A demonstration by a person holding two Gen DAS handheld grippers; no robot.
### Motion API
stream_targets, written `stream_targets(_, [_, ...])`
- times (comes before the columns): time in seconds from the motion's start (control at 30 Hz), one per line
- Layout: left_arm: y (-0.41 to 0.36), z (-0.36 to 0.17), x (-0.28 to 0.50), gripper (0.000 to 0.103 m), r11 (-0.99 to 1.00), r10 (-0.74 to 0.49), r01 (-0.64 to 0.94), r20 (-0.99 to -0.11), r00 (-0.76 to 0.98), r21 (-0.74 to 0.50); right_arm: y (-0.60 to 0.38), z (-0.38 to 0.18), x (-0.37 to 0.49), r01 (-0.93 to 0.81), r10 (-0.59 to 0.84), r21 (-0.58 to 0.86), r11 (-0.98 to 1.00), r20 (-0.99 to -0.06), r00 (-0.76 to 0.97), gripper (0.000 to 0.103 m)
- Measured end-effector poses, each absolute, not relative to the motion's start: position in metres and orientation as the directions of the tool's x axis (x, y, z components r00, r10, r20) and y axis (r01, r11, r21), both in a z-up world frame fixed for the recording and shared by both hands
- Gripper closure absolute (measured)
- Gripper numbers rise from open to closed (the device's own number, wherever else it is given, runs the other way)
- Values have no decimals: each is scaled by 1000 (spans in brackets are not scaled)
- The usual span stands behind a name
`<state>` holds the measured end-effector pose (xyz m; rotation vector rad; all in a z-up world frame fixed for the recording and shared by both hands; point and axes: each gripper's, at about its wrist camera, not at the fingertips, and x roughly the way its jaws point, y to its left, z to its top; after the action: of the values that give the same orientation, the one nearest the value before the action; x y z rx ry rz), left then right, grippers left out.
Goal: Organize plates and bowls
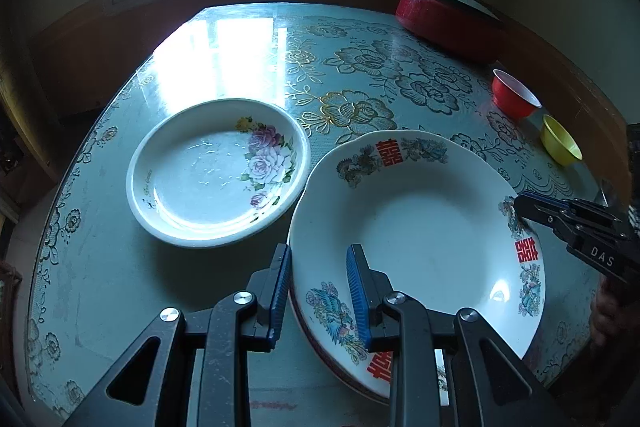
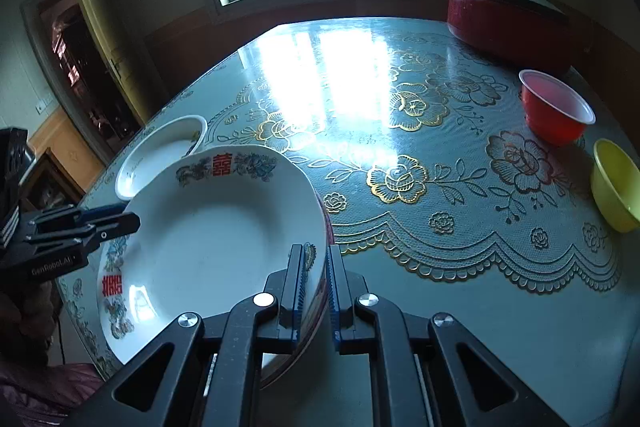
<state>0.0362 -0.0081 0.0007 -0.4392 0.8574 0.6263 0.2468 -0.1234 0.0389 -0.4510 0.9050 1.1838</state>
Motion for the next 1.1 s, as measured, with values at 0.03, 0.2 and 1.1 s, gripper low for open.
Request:
stream_targets(0.03, [-8,0,38,75,742,325,-661,-803,499,-110,-123,38,252,-917,599,170,361,-796,88,93])
stream_targets(0.2, [-2,-1,35,75,723,325,-679,-804,497,-127,-121,36,244,-929,605,161,333,-792,79,92])
stream_targets(1.1, [1,-5,26,74,841,251,-532,-800,545,-98,-114,36,216,-848,513,47,528,-814,274,87])
